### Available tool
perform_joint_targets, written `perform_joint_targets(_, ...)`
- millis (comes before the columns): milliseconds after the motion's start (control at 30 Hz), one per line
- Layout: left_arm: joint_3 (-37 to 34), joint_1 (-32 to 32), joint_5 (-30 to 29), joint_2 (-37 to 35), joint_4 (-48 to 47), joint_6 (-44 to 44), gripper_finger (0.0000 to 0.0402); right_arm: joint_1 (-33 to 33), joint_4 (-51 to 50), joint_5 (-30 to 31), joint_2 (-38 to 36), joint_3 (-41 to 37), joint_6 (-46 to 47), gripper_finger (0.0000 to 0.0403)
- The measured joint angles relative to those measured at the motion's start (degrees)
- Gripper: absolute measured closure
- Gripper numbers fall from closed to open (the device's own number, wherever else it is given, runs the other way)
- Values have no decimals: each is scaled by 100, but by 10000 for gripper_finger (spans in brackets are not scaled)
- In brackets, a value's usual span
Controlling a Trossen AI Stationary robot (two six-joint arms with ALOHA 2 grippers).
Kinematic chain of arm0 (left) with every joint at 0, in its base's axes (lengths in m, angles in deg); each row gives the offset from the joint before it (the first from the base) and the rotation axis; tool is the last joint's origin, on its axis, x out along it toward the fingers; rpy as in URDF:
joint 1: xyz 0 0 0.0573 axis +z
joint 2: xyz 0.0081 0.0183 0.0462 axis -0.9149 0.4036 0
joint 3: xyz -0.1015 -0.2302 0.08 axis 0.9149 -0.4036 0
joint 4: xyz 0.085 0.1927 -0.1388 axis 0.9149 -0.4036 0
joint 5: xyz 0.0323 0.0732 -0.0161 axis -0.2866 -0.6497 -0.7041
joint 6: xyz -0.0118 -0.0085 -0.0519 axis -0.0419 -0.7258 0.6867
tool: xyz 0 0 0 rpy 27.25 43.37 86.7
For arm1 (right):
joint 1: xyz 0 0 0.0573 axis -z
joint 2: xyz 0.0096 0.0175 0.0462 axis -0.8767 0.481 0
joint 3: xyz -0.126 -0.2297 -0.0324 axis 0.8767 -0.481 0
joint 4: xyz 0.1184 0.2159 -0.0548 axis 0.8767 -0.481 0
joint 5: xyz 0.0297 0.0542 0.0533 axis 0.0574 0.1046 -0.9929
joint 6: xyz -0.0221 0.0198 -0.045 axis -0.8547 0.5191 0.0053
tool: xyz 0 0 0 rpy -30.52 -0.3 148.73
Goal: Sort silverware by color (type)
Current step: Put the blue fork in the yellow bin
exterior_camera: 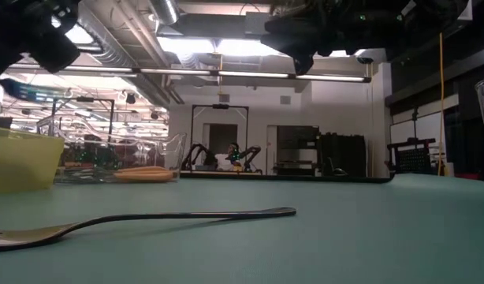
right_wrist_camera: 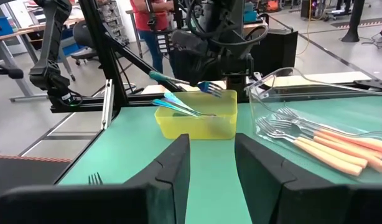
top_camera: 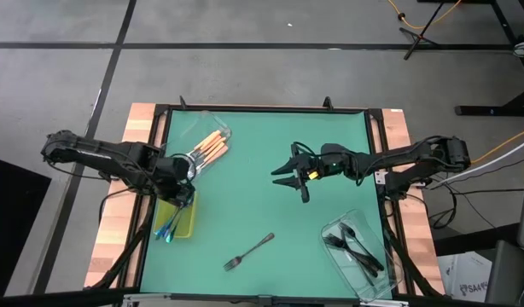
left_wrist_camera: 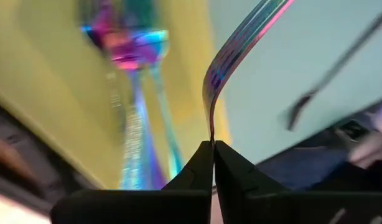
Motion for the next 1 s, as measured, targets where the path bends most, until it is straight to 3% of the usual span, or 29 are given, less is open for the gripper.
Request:
perform_joint_targets(333, -2, 0, -218, 11, -566, 0, 401, 1, -19, 0, 0, 0, -1, 285)
perform_joint_targets(1000, -741, 0, -130, 233, -77, 342, 401, 0, -30, 0, 0, 0, 0, 285)
